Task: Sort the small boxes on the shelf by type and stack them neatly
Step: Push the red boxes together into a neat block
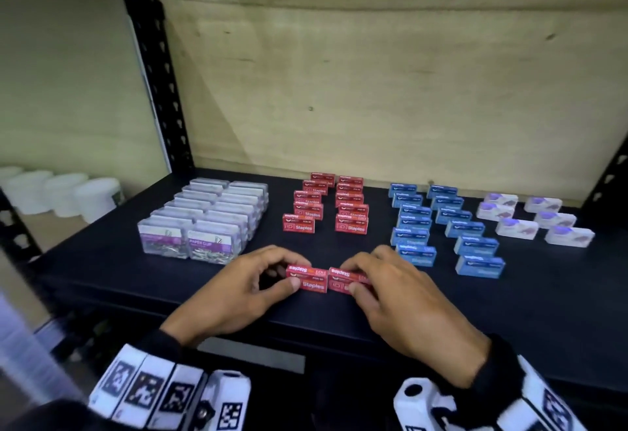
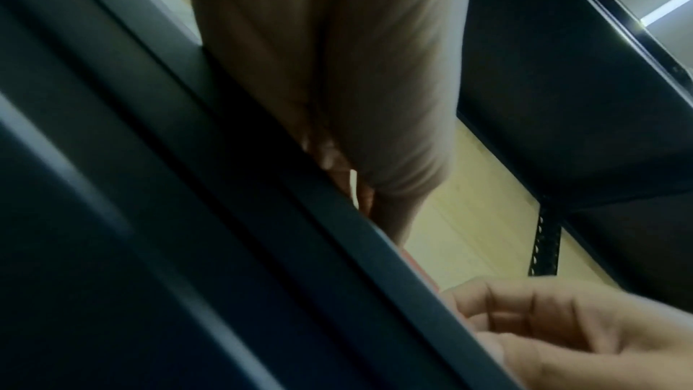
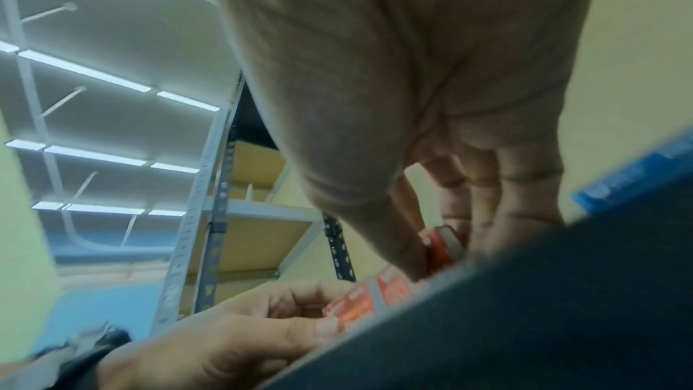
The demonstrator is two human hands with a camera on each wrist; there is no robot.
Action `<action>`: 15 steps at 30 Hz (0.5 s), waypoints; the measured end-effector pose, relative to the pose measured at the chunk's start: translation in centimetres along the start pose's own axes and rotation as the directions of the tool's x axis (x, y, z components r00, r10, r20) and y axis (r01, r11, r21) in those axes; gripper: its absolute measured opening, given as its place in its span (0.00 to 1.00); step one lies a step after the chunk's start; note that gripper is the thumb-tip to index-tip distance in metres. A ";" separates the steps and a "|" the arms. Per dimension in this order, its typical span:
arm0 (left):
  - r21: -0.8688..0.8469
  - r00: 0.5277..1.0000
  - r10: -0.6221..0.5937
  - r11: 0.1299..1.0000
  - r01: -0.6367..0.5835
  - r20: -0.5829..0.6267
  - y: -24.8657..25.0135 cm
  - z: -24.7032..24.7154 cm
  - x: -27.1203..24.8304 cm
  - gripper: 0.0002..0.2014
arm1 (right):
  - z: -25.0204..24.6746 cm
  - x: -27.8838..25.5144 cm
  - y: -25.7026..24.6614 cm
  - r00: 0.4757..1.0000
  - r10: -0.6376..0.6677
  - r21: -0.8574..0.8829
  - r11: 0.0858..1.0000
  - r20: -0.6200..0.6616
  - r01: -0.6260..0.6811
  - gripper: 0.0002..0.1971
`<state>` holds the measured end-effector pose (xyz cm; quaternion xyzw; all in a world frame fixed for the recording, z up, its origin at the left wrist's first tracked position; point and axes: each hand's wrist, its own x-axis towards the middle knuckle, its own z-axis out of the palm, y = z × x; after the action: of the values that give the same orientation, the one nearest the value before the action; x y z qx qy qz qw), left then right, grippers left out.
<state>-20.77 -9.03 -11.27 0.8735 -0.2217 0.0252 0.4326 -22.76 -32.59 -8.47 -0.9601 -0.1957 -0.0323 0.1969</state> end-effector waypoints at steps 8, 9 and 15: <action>-0.050 0.992 -0.052 0.998 0.047 -0.115 -0.6 0.3 -0.2 0.10 | 1.6 -0.2 2.5 0.989 -0.038 0.313 0.946 -0.146 0.083 0.06; -0.047 0.992 -0.055 0.998 0.050 -0.116 -0.6 0.3 -0.2 0.10 | 1.7 -0.2 2.7 0.987 -0.043 0.315 0.945 -0.154 0.090 0.06; -0.048 0.991 -0.068 0.997 0.063 -0.117 -0.5 0.4 -0.1 0.10 | 2.3 0.0 2.9 0.982 -0.066 0.306 0.945 -0.179 0.119 0.07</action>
<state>-20.74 -8.97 -11.93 0.8674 -0.1673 0.0577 0.4650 -21.66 -34.16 -11.65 -0.9000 -0.2263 -0.0899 0.3615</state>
